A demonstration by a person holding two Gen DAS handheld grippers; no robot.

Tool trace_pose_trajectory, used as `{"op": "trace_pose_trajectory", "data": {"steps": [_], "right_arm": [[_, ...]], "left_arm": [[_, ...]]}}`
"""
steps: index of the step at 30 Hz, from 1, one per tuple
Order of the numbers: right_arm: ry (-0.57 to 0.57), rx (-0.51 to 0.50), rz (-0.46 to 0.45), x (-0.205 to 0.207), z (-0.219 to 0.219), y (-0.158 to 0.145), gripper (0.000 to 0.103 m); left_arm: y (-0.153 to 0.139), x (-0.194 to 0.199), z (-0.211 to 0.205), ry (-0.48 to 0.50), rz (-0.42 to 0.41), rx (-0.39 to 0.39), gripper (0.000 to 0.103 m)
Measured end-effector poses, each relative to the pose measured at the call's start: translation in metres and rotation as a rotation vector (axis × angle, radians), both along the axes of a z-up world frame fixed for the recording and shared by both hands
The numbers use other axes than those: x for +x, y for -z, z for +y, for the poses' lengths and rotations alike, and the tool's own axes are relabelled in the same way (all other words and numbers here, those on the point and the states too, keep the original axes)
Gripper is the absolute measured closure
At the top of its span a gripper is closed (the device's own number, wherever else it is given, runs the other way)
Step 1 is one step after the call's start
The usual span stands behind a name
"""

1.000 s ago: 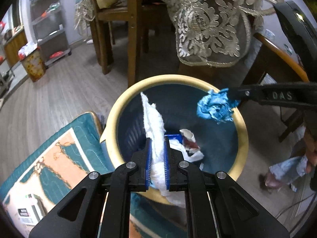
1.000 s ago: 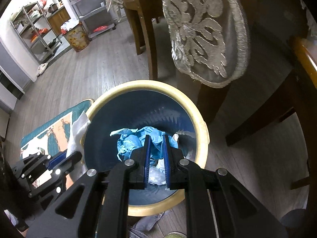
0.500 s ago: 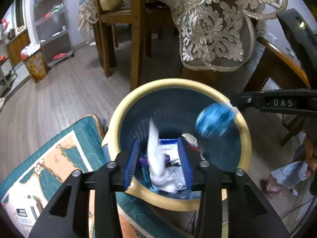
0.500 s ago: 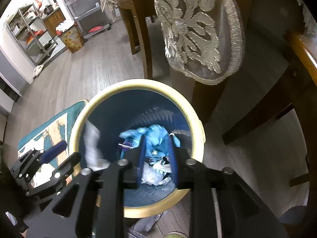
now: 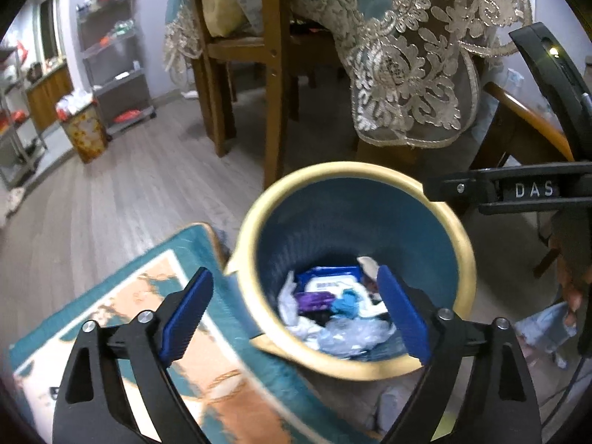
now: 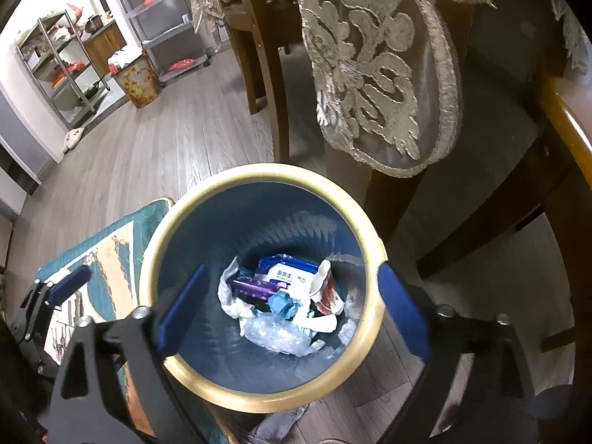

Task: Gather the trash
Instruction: 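Move both open tools back over the cushion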

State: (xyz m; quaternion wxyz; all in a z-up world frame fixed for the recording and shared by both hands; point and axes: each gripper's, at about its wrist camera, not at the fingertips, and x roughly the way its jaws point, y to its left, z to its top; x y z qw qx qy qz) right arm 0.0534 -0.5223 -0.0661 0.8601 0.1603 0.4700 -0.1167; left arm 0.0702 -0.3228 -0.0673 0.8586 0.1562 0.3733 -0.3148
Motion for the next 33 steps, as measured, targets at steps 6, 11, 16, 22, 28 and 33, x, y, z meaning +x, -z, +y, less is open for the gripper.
{"op": "trace_pose_trajectory", "data": {"steps": [6, 11, 16, 22, 28, 33], "right_arm": [[-0.023, -0.017, 0.004, 0.005, 0.013, -0.004, 0.006], [-0.040, -0.022, -0.008, 0.010, 0.025, -0.009, 0.006], [-0.094, -0.045, -0.016, 0.018, 0.049, -0.014, 0.006], [-0.191, -0.084, -0.028, 0.029, 0.090, -0.020, 0.006], [-0.288, -0.095, -0.049, 0.040, 0.137, -0.022, 0.006], [-0.408, -0.114, -0.064, 0.046, 0.196, -0.019, 0.006]], "left_arm": [[-0.013, 0.001, 0.035, -0.036, -0.037, 0.025, 0.009], [-0.027, 0.004, 0.073, -0.085, -0.059, 0.014, 0.009], [-0.040, 0.004, 0.109, -0.127, -0.033, -0.023, 0.009], [-0.051, 0.001, 0.165, -0.198, -0.047, 0.011, 0.009], [-0.059, 0.004, 0.237, -0.307, -0.043, 0.016, 0.009], [-0.043, 0.003, 0.300, -0.385, -0.017, 0.084, 0.009]]}}
